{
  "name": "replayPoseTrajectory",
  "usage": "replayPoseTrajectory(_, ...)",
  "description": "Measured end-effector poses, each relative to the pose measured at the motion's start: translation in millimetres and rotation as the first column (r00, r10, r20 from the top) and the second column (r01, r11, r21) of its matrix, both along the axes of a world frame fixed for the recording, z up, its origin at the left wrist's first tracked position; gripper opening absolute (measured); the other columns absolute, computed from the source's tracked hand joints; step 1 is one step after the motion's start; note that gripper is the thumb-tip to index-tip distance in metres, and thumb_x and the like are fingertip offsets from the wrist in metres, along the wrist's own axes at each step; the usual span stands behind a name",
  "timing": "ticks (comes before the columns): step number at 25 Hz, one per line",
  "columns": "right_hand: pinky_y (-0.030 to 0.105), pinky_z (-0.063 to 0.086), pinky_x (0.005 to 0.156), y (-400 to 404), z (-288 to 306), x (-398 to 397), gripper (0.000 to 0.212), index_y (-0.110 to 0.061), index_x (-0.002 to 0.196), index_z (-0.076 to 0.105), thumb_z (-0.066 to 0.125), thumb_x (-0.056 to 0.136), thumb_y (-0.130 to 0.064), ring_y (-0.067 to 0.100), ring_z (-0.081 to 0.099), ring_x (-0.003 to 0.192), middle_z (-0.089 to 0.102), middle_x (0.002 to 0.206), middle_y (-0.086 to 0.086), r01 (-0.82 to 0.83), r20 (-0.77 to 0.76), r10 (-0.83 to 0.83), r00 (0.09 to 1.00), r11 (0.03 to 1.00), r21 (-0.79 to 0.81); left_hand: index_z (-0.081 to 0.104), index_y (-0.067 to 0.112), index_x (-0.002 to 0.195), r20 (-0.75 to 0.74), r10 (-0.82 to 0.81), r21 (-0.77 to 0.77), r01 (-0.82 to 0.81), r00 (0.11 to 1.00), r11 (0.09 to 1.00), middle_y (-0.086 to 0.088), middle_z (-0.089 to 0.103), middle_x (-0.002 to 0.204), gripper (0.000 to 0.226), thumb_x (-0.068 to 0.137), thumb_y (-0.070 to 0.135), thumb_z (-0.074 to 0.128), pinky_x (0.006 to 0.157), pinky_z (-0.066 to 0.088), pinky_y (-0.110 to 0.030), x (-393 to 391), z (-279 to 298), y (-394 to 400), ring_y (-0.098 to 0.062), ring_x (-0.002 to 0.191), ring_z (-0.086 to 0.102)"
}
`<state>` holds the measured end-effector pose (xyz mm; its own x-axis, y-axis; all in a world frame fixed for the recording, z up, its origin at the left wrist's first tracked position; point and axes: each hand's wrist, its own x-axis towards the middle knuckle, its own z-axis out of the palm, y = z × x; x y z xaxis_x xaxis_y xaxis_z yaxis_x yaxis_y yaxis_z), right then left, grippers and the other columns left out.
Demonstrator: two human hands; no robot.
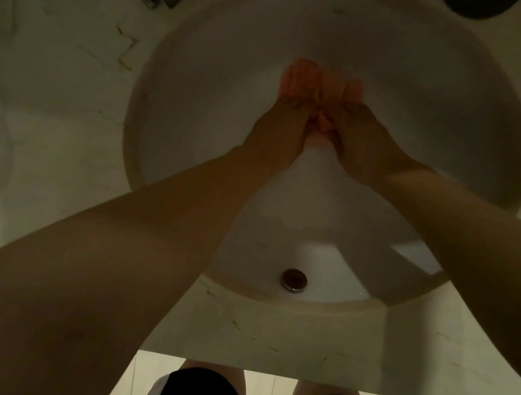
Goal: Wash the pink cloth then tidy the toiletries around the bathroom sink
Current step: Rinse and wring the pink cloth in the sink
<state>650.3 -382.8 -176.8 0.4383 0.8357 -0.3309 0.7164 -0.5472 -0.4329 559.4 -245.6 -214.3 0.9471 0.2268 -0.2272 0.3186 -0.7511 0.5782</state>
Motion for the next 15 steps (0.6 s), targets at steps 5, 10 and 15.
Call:
replayPoseTrajectory(5, 0.046, 0.035, 0.104, 26, -3, 19, 0.056, 0.002, 0.14, 0.039, 0.028, 0.095, -0.029, 0.043, 0.042, 0.125, 0.045, 0.137, 0.027, 0.015, 0.078, -0.016, 0.997, 1.0, 0.017, 0.055, 0.009, 0.127, 0.033, 0.041, 0.079, -0.043, 0.999, 0.996, -0.01, 0.048, 0.137, 0.036, 0.092, 0.008, 0.051, 0.099, 0.036, -0.023, 34, -1, 14, -0.021, 0.125, 0.046)
replayPoseTrajectory(10, 0.039, 0.038, 0.088, 27, 1, 14, 0.036, 0.005, 0.131, 0.048, 0.04, 0.099, -0.01, 0.044, 0.049, 0.115, 0.052, 0.126, 0.029, 0.071, 0.029, -0.073, 0.997, 0.997, 0.039, 0.059, 0.014, 0.106, 0.044, 0.059, 0.039, -0.061, 0.997, 0.997, -0.001, 0.057, 0.108, 0.022, 0.087, 0.008, 0.049, 0.082, 0.038, -0.017, 35, 6, 16, -0.012, 0.095, 0.056)
replayPoseTrajectory(15, 0.03, 0.036, 0.093, 27, 19, 2, 0.039, -0.004, 0.136, 0.043, 0.042, 0.098, -0.017, 0.034, 0.046, 0.122, 0.045, 0.137, 0.02, 0.11, -0.073, -0.109, 0.991, 0.994, 0.016, 0.052, 0.008, 0.126, -0.037, 0.035, 0.045, -0.034, 0.999, 0.998, -0.01, 0.045, 0.137, 0.033, 0.095, 0.016, 0.049, 0.083, 0.032, -0.019, 15, 23, 6, -0.023, 0.118, 0.05)
